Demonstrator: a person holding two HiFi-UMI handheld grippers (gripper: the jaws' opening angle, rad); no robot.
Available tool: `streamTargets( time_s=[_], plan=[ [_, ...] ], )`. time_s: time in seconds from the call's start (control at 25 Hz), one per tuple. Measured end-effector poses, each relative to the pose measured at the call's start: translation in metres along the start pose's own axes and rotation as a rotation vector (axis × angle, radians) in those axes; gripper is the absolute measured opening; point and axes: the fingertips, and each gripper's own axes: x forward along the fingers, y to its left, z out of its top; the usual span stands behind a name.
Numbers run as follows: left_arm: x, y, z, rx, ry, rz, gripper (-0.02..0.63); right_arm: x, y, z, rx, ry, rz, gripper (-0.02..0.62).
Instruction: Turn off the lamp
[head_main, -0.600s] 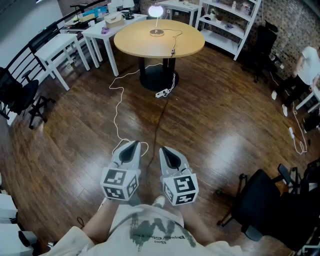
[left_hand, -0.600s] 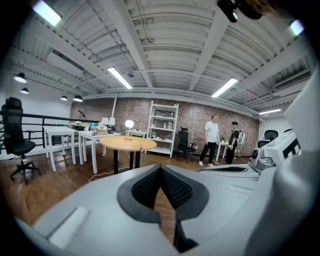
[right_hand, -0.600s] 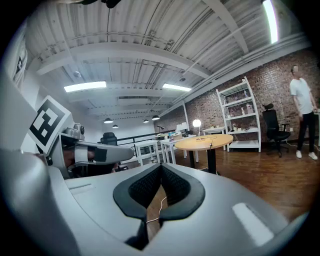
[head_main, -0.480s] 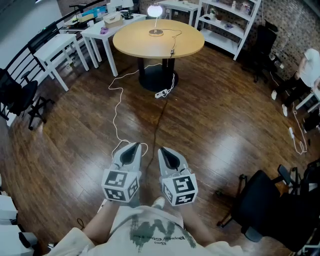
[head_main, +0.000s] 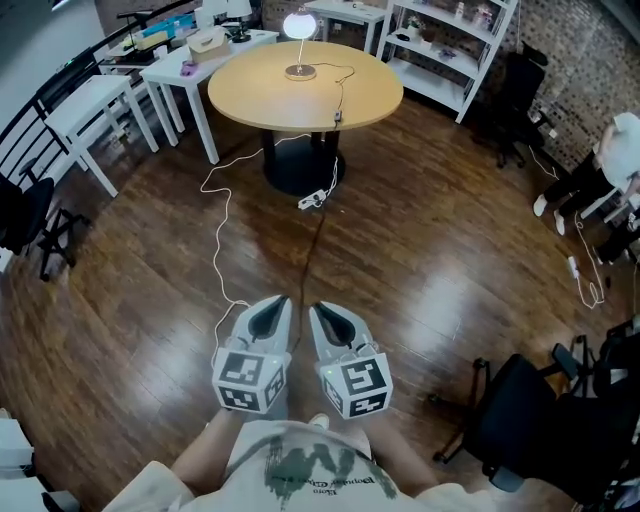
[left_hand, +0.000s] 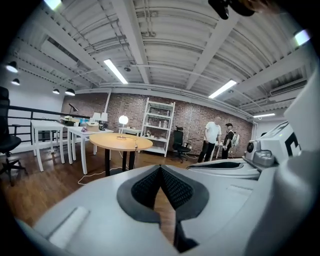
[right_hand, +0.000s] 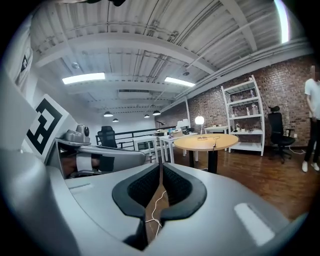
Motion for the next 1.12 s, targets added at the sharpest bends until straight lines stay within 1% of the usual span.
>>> streamTargets(
  time_s=[0.24,0.52,0.68,0.8,1.12],
  plan=[
    [0.047,0.049,0.025,-0.014,0.006,-0.065,-0.005,0.067,-0.009,0.022,-0.003,0.026,-0.029,0.025],
    [0.084,0.104,0.055,-0.028,0.003,-0.143,-0.006,0.139,-0.005,0.053,-0.014,0.035,-0.066,0.028],
    [0.097,0.123,0.065,-0.020,0.005,-0.173,-0.005,0.164,-0.004,0.064,-0.016,0.032,-0.087,0.028],
    [0.107,0.136,0.067,-0.021,0.009,-0.188,-0.006,0.178,-0.007,0.066,-0.008,0.032,-0.103,0.028],
    [0.134,0.145,0.070,-0.017,0.020,-0.218,-0.005,0.200,-0.032,0.067,0.021,0.022,-0.133,0.028]
  ],
)
